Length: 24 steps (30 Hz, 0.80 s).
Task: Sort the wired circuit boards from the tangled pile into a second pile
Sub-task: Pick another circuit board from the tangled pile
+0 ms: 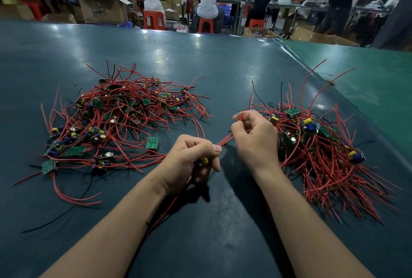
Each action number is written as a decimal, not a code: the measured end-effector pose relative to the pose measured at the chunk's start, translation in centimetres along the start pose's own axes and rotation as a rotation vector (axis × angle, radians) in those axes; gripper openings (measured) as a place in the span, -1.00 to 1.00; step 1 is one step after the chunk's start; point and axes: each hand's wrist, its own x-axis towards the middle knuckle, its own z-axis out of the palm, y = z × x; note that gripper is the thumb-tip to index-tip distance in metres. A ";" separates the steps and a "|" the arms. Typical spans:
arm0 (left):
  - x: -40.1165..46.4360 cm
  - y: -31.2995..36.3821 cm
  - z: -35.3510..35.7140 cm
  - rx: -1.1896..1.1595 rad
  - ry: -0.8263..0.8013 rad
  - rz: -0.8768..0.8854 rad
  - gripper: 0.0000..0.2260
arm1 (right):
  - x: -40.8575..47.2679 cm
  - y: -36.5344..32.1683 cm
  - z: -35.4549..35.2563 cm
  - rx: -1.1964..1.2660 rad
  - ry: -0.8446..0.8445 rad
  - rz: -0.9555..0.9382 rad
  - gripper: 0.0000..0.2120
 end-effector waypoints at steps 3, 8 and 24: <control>0.0 0.1 -0.1 -0.017 -0.007 -0.010 -0.71 | 0.1 0.0 -0.1 -0.056 -0.003 -0.140 -0.91; 0.2 0.2 -0.1 -0.118 0.029 -0.037 -0.73 | 0.2 0.0 0.1 -0.021 0.056 -0.162 -0.83; 5.1 9.6 4.1 0.960 0.394 1.062 -0.79 | -1.6 -0.4 1.6 -0.111 -0.404 0.007 -0.61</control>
